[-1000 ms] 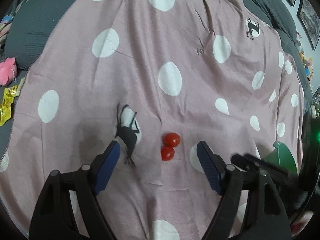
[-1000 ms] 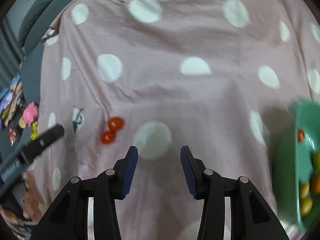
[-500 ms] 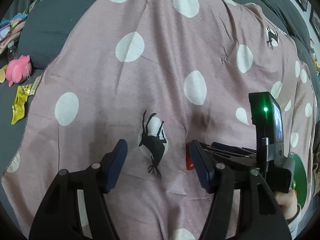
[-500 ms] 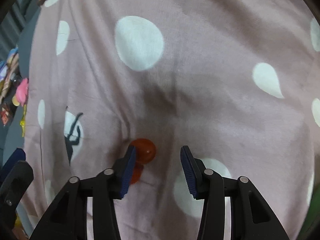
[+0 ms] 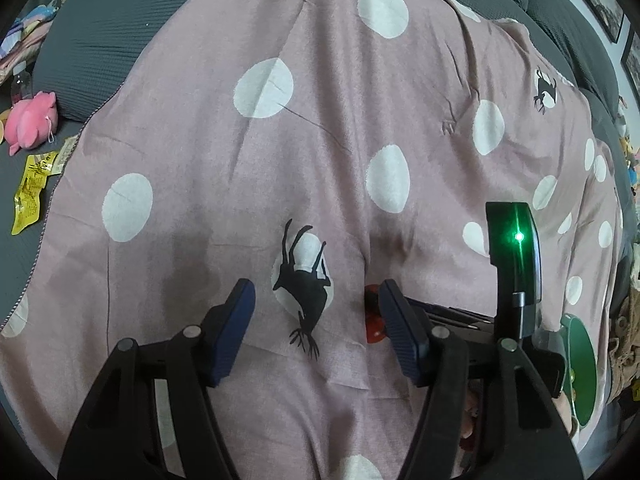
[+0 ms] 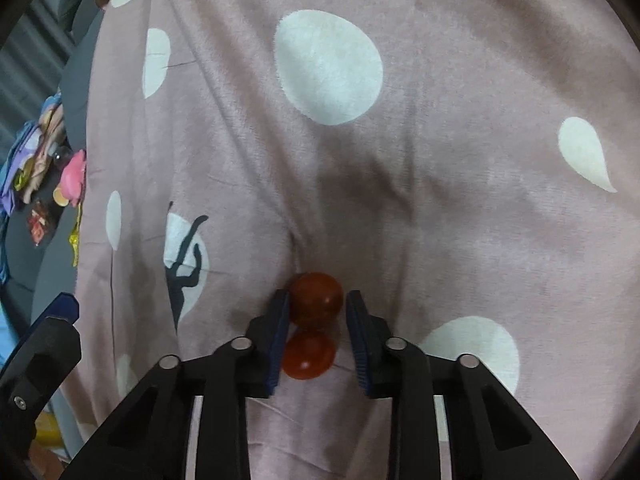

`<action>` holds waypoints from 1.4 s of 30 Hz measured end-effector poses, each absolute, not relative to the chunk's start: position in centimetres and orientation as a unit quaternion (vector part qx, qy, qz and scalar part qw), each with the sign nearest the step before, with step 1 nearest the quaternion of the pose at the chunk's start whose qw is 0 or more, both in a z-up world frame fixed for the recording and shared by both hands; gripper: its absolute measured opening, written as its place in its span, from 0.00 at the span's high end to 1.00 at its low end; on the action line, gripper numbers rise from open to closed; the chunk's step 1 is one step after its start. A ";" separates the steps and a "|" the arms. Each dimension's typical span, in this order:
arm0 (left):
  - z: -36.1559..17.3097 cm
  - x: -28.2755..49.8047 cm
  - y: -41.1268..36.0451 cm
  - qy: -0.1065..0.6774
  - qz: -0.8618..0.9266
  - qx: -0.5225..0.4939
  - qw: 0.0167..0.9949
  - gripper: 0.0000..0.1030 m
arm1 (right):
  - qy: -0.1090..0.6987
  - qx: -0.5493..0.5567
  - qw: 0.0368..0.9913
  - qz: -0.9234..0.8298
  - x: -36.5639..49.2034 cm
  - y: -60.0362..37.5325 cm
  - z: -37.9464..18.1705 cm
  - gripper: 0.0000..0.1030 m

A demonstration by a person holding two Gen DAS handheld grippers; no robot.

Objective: Organize fruits
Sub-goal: 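Grasp one red cherry tomato with the right gripper, then grasp the other red cherry tomato with the left gripper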

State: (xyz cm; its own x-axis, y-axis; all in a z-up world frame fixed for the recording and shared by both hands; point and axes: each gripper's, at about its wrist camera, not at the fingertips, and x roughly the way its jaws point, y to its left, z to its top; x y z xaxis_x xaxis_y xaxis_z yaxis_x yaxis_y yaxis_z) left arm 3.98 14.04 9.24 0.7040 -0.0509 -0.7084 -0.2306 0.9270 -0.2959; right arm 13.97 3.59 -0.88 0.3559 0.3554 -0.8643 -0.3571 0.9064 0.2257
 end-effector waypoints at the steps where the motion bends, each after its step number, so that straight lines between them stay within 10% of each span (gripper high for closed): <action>1: 9.2 4.0 14.0 0.381 0.047 -0.185 0.905 0.42 | 0.525 0.002 0.823 0.217 14.2 3.5 -0.9 0.73; 36: 2.0 10.4 3.6 0.482 -0.023 0.029 0.875 0.64 | 0.454 0.081 0.875 0.147 6.0 -9.2 5.0 0.74; 42: 1.6 10.8 3.9 0.472 0.002 0.013 0.881 0.81 | 0.459 0.079 0.874 0.141 6.1 -9.4 4.9 0.74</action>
